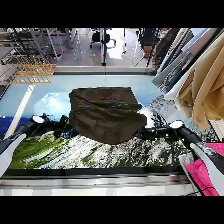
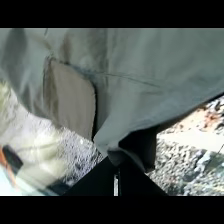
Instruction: Fold the clothes and pants, and hang the long-sleeved shirts on hangers.
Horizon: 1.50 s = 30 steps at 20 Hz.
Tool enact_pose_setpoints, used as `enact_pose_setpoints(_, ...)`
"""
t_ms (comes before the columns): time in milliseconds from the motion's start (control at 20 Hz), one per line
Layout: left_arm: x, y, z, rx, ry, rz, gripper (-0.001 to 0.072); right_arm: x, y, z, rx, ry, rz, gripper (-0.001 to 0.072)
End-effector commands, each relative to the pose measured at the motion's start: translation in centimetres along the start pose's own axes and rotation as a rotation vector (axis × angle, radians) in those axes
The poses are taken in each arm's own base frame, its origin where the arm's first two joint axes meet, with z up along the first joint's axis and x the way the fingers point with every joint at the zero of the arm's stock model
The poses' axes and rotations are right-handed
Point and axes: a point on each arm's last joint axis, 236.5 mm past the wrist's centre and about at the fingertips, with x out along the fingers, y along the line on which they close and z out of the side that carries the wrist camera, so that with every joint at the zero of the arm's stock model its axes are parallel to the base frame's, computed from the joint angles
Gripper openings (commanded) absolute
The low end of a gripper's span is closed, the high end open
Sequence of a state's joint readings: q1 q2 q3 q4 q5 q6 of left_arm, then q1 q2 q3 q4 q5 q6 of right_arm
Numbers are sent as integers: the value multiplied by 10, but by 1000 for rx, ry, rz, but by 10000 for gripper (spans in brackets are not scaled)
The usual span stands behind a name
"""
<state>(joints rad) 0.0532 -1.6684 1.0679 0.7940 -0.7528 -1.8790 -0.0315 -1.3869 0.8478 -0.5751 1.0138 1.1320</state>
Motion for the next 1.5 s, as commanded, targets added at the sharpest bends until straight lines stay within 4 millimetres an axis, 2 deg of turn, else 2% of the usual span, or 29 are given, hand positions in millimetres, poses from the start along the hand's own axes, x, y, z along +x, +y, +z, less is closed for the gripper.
enact_pose_setpoints(0,-8,-8,-6,105,18,-23,8,-6,11,-8,-45,24,23,10)
enact_pose_setpoints(100,-35,-25,0,275,-26,-66,8,-21,27,-6,-102,-10,25,9)
enact_pose_setpoints(200,-82,-51,6,477,-106,-129,7,-48,49,-6,-204,-59,13,9)
enact_pose_setpoints(300,-150,-89,3,641,-198,-229,7,-89,85,-6,-356,-132,-9,9)
enact_pose_setpoints(400,-237,-141,-19,779,-283,-393,7,-150,140,-2,-503,-281,-29,9)
enact_pose_setpoints(450,-286,-168,-39,852,-330,-499,7,-184,173,-2,-581,-381,-29,9)
enact_pose_setpoints(550,-401,-222,-95,979,-448,-766,7,-269,248,-14,-782,-625,-33,10)
enact_pose_setpoints(650,-519,-256,-171,1101,-567,-1064,8,-364,326,-45,-966,-921,-22,10)
enact_pose_setpoints(700,-566,-262,-208,1170,-621,-1178,8,-413,363,-68,-1044,-1080,-3,10)
enact_pose_setpoints(750,-605,-263,-246,1252,-676,-1269,8,-452,392,-91,-1105,-1211,20,10)
enact_pose_setpoints(800,-631,-262,-276,1315,-715,-1319,8,-486,416,-114,-1164,-1322,36,10)
enact_pose_setpoints(850,-647,-260,-298,1377,-759,-1332,9,-511,432,-133,-1205,-1401,43,10)
enact_pose_setpoints(900,-657,-260,-312,1418,-801,-1327,8,-528,443,-146,-1252,-1459,28,10)
enact_pose_setpoints(950,-662,-260,-319,1438,-833,-1319,8,-539,449,-150,-1280,-1496,2,10)
enact_pose_setpoints(1000,-662,-261,-315,1434,-856,-1301,8,-546,450,-145,-1284,-1521,-32,9)
enact_pose_setpoints(1050,-655,-264,-301,1428,-878,-1243,9,-546,446,-129,-1272,-1520,-70,9)
enact_pose_setpoints(1100,-643,-266,-281,1409,-891,-1163,8,-538,437,-103,-1247,-1490,-123,9)
enact_pose_setpoints(1150,-625,-267,-252,1366,-876,-1066,8,-521,424,-73,-1221,-1422,-166,9)
enact_pose_setpoints(1200,-603,-265,-227,1326,-824,-998,9,-492,408,-40,-1187,-1310,-188,9)
enact_pose_setpoints(1250,-572,-261,-204,1294,-734,-943,9,-459,387,-7,-1148,-1182,-208,10)
enact_pose_setpoints(1300,-532,-255,-184,1254,-614,-903,9,-415,358,26,-1084,-1021,-215,10)
enact_pose_setpoints(1400,-439,-242,-151,1153,-404,-825,9,-319,288,76,-946,-692,-210,10)
enact_pose_setpoints(1450,-380,-230,-131,1082,-324,-759,9,-272,251,92,-864,-551,-195,10)
